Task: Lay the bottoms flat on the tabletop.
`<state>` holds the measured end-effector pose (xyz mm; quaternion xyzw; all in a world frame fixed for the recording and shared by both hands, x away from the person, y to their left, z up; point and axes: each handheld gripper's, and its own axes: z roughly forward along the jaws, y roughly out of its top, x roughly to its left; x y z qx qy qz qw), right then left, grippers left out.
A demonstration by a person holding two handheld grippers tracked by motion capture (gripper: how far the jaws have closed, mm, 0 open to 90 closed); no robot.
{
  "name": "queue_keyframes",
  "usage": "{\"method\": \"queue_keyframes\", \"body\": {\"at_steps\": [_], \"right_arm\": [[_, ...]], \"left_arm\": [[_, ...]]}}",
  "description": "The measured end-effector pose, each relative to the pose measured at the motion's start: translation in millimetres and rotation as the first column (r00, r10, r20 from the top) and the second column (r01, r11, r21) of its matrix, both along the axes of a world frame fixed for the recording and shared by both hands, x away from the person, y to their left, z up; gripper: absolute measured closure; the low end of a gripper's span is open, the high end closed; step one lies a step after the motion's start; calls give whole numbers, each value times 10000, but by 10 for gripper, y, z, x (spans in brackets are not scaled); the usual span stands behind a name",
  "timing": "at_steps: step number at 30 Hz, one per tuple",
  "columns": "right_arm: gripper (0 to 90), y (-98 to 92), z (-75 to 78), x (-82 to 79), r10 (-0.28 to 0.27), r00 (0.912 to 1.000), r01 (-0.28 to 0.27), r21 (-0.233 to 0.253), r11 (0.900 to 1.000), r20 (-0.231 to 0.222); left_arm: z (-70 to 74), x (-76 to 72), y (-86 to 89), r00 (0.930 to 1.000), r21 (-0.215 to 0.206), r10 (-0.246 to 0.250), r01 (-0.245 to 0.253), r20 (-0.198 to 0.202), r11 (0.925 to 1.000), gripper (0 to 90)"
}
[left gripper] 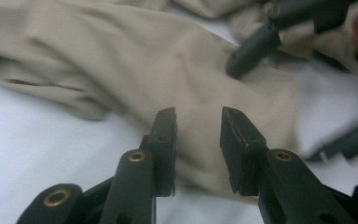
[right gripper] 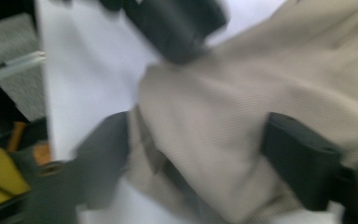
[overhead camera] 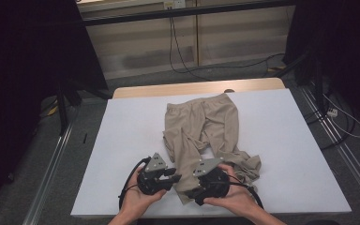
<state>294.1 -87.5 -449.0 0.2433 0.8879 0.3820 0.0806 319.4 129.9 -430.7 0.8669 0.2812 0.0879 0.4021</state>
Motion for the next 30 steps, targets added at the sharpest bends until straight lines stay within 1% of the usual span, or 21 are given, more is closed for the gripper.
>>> {"method": "queue_keyframes", "body": {"at_steps": [1,2,3,5,6,7,9,10,12,13,14,16,18,19,20,23,25,27,28,29,30], "right_arm": [[130,31,-38,15,64,10000,-65,-242,9997,-33],[98,56,-65,25,102,9999,-105,-430,9990,-65],[81,76,-80,30,98,9999,-100,-483,9988,-60],[76,107,-110,19,83,9998,-72,-623,9980,170],[107,112,-126,15,-41,9994,61,-613,9981,337],[166,110,-124,15,-334,9986,354,-497,9981,414],[386,68,-99,47,-529,9967,560,-498,9972,608],[517,32,-88,68,-688,9956,717,-447,9964,640],[627,-26,-84,107,-795,9946,818,-331,9961,667],[694,-32,-77,111,-845,9934,883,-464,9950,772],[734,-36,-71,114,-774,9931,827,-580,9949,881],[786,-44,-64,110,-806,9939,847,-517,9951,758],[801,-62,-65,92,-709,9959,727,-295,9969,559],[803,-67,-62,77,-495,9978,505,-203,9985,445],[805,-64,-58,55,-244,9990,250,-155,9996,372],[807,-32,-53,-33,199,9992,-194,-136,9997,337],[807,-24,-52,-86,360,9988,-357,-109,9993,329],[808,-33,-52,-126,441,9987,-440,-42,9990,237],[808,-42,-54,-146,495,9986,-495,9,9988,190],[807,-48,-56,-167,543,9984,-544,50,9985,171],[808,-54,-55,-181,587,9982,-587,37,9983,151]], "left_arm": [[-14,24,13,9999,-46,81,-82,-119,10000,654],[-30,43,21,9999,9,108,-108,-70,9999,654],[-48,49,23,9999,60,160,-159,-57,9999,649],[-76,71,32,9999,159,121,-120,-37,9998,635],[-88,78,35,9996,187,284,-283,-25,9994,635],[-96,93,44,9993,229,363,-363,7,9991,635],[-114,101,45,9991,281,423,-424,20,9987,624],[-121,100,40,9989,374,464,-465,47,9982,614],[-140,111,17,9990,402,454,-454,-7,9982,578],[-146,114,3,9990,368,449,-448,-21,9983,574],[-149,118,-9,9991,339,435,-434,-5,9985,571],[-141,119,-28,9991,138,429,-428,-49,9990,568],[-132,110,-37,9996,88,283,-283,-37,9996,595],[-130,102,-40,9999,248,144,-145,67,9996,608],[-131,92,-41,9999,272,66,-68,88,9996,608],[-112,59,-34,10000,36,10,-10,22,10000,607],[-105,41,-33,9999,103,-107,106,121,9999,591],[-126,26,-66,9995,268,-307,305,79,9992,571],[-144,19,-94,9987,495,-487,479,145,9976,558],[-169,10,-126,9983,759,-538,520,219,9958,557],[-194,14,-154,9979,1016,-644,633,84,9928,564]]}}
